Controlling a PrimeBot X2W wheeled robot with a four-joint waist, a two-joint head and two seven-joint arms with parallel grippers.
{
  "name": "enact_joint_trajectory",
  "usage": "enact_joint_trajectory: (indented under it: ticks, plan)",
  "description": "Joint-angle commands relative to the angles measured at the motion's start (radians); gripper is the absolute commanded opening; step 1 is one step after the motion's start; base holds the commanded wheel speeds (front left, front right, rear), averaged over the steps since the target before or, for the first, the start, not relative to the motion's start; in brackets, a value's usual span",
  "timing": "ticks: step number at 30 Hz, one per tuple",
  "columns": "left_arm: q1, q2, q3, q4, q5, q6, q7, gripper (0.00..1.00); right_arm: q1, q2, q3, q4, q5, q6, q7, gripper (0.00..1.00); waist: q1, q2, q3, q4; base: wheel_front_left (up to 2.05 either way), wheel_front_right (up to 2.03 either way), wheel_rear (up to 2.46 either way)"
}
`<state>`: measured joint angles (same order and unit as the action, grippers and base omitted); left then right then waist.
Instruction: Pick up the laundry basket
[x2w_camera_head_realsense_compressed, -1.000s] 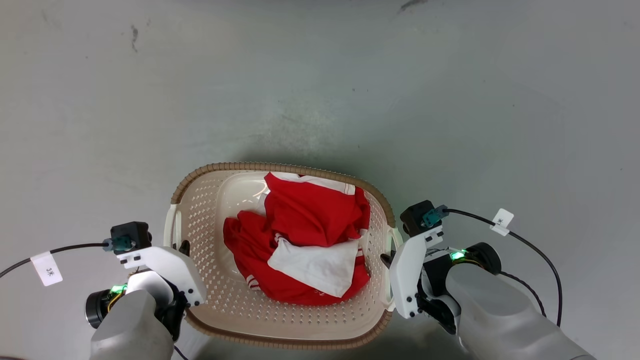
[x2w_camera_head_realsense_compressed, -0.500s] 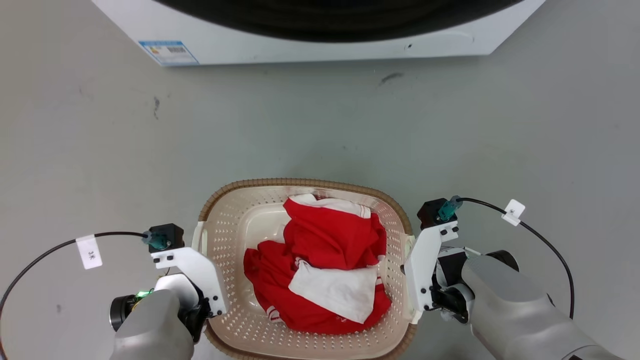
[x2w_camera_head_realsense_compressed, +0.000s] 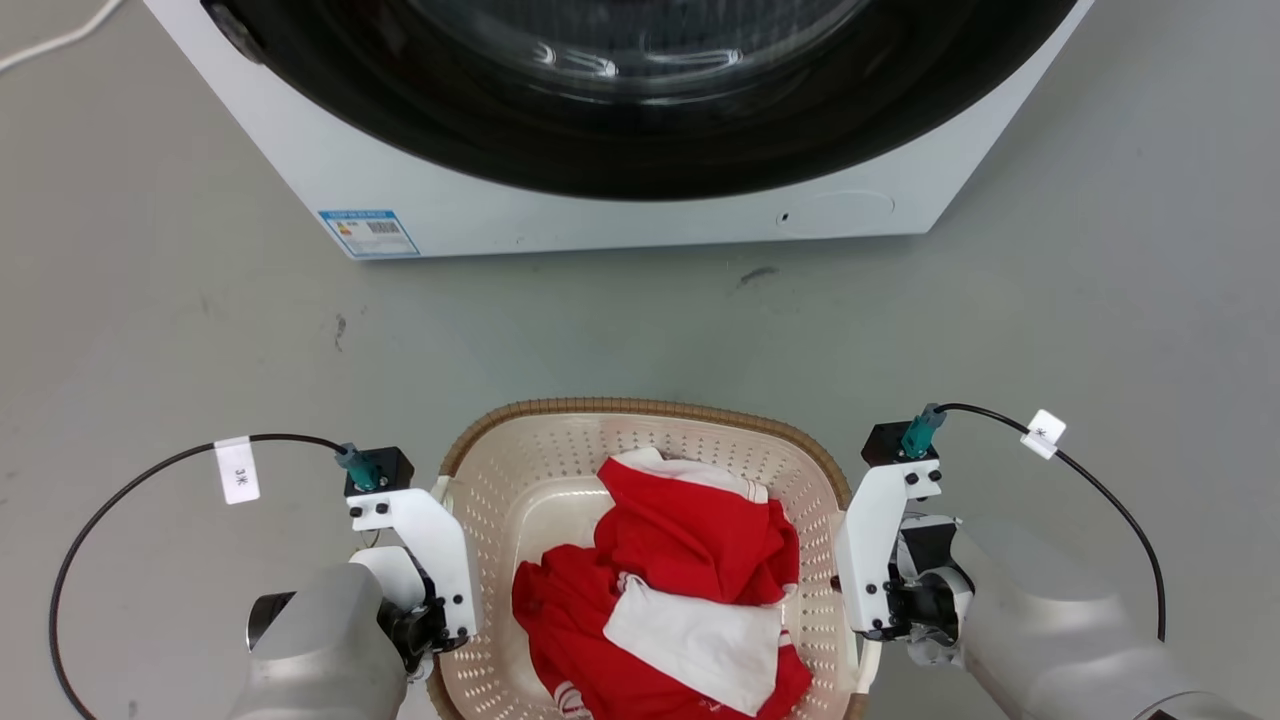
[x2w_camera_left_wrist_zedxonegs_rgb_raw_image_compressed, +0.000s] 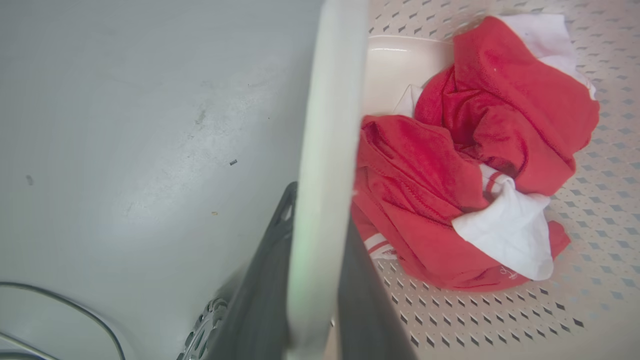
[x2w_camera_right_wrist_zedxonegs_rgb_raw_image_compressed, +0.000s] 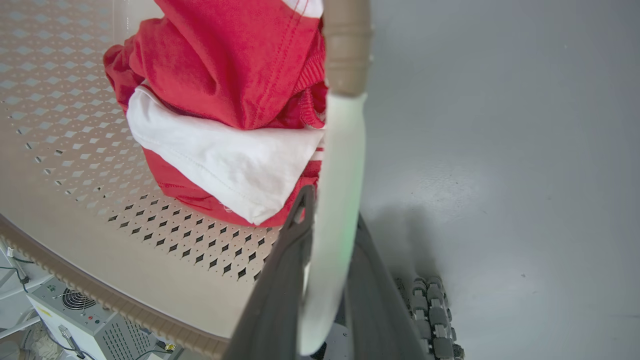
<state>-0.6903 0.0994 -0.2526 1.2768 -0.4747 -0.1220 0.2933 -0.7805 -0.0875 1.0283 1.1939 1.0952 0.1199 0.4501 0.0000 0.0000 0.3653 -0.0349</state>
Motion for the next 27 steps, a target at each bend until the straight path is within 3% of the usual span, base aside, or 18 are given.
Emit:
enact_joint_trajectory:
  ticks: [1,27]
  plan:
    - [-0.019,-0.063,-0.017,-0.016,-0.02,-0.015,0.032,0.0,-0.023,0.057,0.003,-0.034,0.022,0.019,0.012,0.0,0.0,0.0,-0.035,-0.002,0.0,0.0,0.0]
    - [0.038,-0.054,-0.17,-0.015,-0.164,-0.015,0.346,0.0,0.017,0.012,0.027,0.014,0.131,0.019,0.313,0.0,0.0,0.0,-0.323,-0.003,0.0,0.0,0.0]
